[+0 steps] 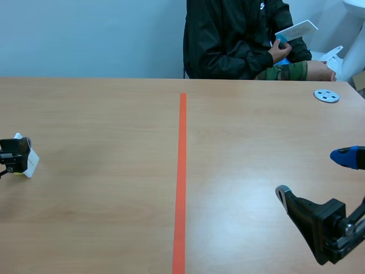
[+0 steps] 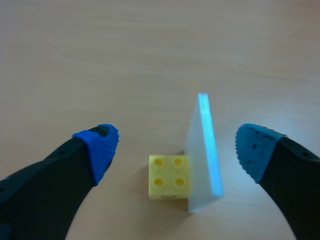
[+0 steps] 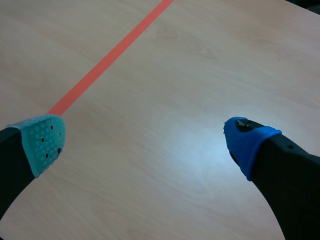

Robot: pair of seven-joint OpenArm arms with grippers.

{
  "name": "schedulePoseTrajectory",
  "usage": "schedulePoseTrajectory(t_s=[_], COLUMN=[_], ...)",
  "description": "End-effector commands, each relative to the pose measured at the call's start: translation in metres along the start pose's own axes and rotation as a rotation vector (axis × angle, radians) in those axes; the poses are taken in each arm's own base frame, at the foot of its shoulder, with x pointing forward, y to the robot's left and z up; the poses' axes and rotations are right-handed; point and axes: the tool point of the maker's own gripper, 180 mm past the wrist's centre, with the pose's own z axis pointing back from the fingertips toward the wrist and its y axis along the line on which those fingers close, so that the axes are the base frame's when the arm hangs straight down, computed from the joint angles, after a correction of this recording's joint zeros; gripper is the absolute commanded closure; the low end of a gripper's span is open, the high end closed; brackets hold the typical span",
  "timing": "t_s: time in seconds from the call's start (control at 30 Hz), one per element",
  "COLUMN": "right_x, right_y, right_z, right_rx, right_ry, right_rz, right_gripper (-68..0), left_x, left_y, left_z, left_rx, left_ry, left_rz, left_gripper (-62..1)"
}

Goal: Sort the leaf by its shape. The table is split by an orange tape line. A compound leaf with several leaflets goes to the left side, a simple leaf with one blade goes to the right side. Return to the home posture when a red brick is placed on the table.

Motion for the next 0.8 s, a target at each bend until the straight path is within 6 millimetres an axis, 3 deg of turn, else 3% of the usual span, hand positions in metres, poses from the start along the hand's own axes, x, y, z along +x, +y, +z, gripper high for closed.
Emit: schedulePoseTrajectory(t_s=[0.0, 0.17, 0.3, 0.63, 0.77], right_x=[0.009, 0.009, 0.009, 0.009, 0.008], right_y=[-0.007, -0.007, -0.007, -0.007, -0.007], right_z=[-0.001, -0.001, -0.001, -0.001, -0.001], right_rx=[-0.018, -0.018, -0.018, -0.018, -0.018], right_ry=[-0.032, -0.031, -0.032, -0.031, -0.028], right_rz=[0.010, 0.010, 0.010, 0.010, 0.011], right_gripper=[-67.9, -67.9, -67.9, -67.9, -67.9], left_x=[0.029, 0.054, 0.066, 0.068, 0.067], left_y=[-0.010, -0.041, -0.080, -0.191, -0.224], left_z=[-0.002, 0.009, 0.031, 0.122, 0.160], left_rx=[-0.058, -0.185, -0.351, -0.740, -0.840], left_ry=[-0.064, -0.099, -0.114, -0.137, -0.146], left_rz=[-0.014, -0.049, -0.077, -0.251, -0.302], left_gripper=[-57.8, -62.3, -62.3, -62.3, -62.3])
